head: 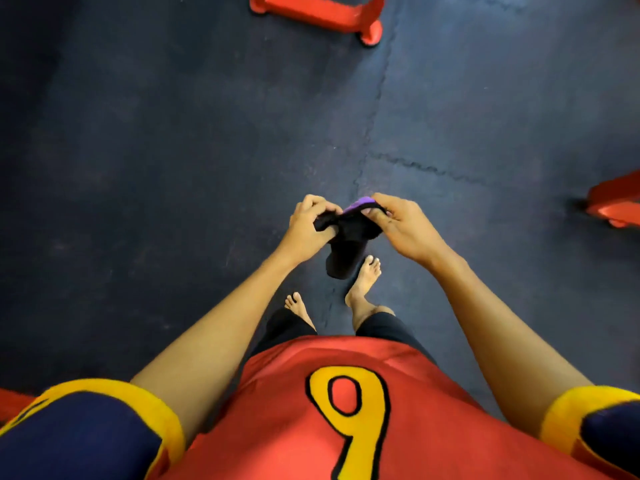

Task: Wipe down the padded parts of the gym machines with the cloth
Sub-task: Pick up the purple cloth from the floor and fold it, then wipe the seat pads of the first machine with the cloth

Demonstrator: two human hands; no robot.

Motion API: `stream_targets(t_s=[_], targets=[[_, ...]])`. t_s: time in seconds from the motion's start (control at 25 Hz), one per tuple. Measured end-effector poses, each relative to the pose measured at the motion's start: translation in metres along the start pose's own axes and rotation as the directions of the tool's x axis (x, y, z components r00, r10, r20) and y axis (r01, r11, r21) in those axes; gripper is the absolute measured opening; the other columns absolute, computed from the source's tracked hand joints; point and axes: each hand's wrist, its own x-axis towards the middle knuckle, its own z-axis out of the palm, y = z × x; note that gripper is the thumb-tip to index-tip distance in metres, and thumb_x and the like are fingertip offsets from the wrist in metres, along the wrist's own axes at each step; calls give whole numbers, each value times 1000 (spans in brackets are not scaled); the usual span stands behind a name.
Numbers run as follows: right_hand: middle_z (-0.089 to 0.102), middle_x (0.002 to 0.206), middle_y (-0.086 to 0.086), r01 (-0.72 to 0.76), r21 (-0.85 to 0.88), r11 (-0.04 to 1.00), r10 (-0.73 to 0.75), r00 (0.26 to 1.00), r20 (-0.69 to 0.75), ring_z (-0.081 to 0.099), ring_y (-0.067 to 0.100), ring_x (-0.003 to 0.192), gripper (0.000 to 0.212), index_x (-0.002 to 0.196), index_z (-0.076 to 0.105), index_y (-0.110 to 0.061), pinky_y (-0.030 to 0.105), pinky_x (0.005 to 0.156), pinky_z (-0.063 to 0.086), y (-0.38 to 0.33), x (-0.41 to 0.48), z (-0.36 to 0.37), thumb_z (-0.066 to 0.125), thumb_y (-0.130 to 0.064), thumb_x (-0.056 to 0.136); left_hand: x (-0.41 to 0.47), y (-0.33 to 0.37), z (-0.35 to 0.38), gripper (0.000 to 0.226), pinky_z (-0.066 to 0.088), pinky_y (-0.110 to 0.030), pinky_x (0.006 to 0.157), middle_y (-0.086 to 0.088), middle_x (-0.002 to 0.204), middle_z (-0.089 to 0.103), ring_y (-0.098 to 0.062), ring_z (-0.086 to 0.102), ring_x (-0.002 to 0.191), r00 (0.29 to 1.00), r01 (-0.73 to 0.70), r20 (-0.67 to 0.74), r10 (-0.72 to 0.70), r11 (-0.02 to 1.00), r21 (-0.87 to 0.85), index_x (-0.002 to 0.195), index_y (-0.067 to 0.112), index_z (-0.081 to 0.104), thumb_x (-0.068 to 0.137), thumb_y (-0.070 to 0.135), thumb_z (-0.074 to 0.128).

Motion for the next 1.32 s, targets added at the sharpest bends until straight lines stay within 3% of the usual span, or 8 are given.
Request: stream_targets(t_s=[0.24,0.36,0.48,0.6,0.8,0.96,1.16,1.32], targets=[[58,78,10,-123,151,981,160,953,-258,45,12,71,23,93,65,-6,36,70,38,44,-44,-102,55,-25,102,77,94,47,20,40,-28,62,2,74,57,-14,47,65,917,-96,383,110,994,-57,88,12,47,89,8,67],[69,88,4,-104,349,931,259,862,-435,54,9,82,22,99,74,-25,33,76,45,81,-68,-156,52,-27,100,120,118,92,16,45,-26,72,11,89,67,-10,61,81,813,-125,581,-36,964,235,96,25,59,91,29,74],[74,94,-11,5,560,828,399,697,-595,63,3,88,29,97,76,-30,23,78,50,119,-88,-210,52,-16,102,153,124,133,31,39,-34,67,1,81,63,-19,56,79,862,-79,478,-166,890,450,88,12,60,97,41,64],[72,93,-14,-4,589,808,489,563,-667,62,-1,84,22,103,74,-27,19,77,50,163,-104,-246,55,-15,102,179,166,192,30,51,-40,89,0,102,74,-23,68,101,865,-31,488,-118,958,286,101,13,70,102,39,55],[69,98,-10,-121,478,870,451,588,-672,58,5,85,21,104,68,-33,22,84,47,208,-94,-265,69,-15,92,204,272,293,27,56,-30,87,0,96,76,-16,69,96,850,303,503,-158,927,-220,103,16,70,107,33,49],[61,110,-5,-245,432,868,489,575,-656,58,11,103,34,129,67,-23,25,93,44,232,-82,-278,64,-13,96,239,317,351,43,58,-32,87,-7,113,74,-21,71,104,680,445,718,-149,863,-242,126,11,64,104,45,50],[66,115,-7,-202,635,746,630,524,-573,64,12,103,41,115,73,-20,21,89,47,273,-83,-325,50,3,91,301,356,411,39,54,-32,84,-10,107,69,-20,67,94,579,226,810,-88,972,-56,112,12,55,80,6,77],[63,119,-6,-72,760,647,751,234,-617,68,21,98,54,112,65,-32,27,78,55,306,-96,-381,45,12,88,347,407,470,44,49,-33,85,-8,101,70,-19,63,91,429,-91,903,37,996,3,106,15,64,64,5,52]])
